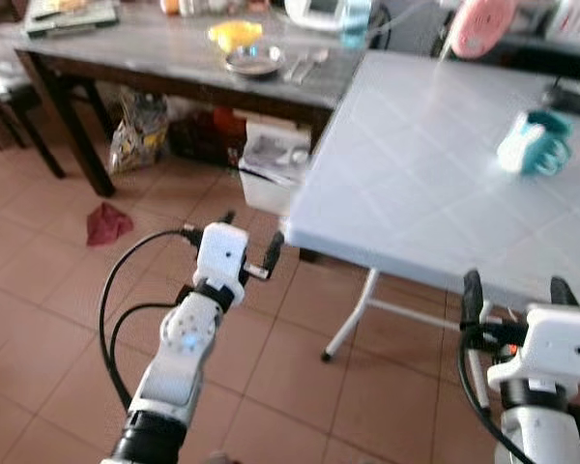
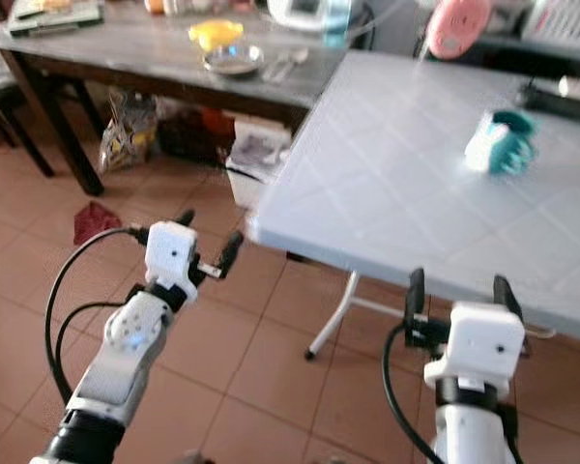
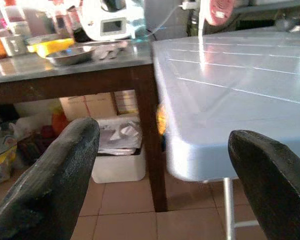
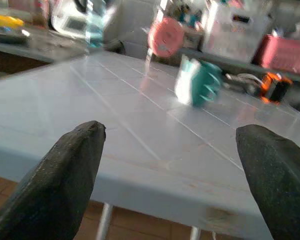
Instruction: Setting the table
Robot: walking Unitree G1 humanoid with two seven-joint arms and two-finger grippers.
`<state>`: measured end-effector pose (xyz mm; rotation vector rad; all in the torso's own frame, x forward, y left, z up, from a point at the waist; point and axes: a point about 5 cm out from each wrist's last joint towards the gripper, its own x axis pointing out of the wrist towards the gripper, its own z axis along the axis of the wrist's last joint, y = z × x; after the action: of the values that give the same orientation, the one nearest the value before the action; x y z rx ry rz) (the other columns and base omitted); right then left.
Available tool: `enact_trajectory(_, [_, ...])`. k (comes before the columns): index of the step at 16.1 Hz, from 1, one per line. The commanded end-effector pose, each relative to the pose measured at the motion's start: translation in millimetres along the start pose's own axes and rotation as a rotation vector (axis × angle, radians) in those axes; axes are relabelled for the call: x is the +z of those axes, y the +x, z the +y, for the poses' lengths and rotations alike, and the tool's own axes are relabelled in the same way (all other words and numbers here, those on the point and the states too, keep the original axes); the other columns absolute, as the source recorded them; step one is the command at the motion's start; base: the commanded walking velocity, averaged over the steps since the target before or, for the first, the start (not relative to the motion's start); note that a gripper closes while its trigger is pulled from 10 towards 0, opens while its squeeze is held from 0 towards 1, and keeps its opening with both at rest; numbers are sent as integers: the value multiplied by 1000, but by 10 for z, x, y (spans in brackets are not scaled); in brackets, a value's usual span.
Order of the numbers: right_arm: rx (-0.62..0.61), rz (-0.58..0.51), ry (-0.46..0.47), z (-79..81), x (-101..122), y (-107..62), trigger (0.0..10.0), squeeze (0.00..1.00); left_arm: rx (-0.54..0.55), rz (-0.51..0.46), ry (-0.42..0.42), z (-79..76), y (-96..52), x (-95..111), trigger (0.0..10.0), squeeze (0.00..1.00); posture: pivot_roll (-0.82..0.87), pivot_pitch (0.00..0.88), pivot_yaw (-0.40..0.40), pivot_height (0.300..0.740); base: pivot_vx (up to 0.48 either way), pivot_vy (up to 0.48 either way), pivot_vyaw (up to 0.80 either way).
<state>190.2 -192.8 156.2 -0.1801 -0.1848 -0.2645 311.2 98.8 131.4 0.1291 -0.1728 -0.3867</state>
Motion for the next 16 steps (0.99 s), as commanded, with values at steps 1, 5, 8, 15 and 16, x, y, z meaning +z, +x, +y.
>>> enact_trajectory(1, [-19, -1, -17, -42, 11, -15, 10000, 0, -35, -14, 6, -73, 32, 44, 10000, 0, -9, 143, 4, 714, 0, -382, 0])
enact_trajectory(5, [-23, 2, -15, -34, 5, -23, 10000, 0, -42, -14, 6, -93, 44, 47, 10000, 0, -13, 144, 6, 714, 0, -392, 0])
enact_trajectory(8, [-26, -1, -15, -36, 8, -15, 10000, 0, -47, -15, 6, -103, 55, 50, 10000, 0, -15, 145, 7, 714, 0, -395, 0])
enact_trajectory(15, [-26, -5, -17, -41, 8, 5, 10000, 0, -48, -13, 9, -115, 82, 39, 10000, 0, -19, 139, 6, 714, 0, -394, 0])
enact_trajectory(16, [-25, -4, -17, -33, 3, 7, 10000, 0, -49, -14, 11, -111, 85, 41, 10000, 0, -17, 137, 7, 714, 0, -394, 0])
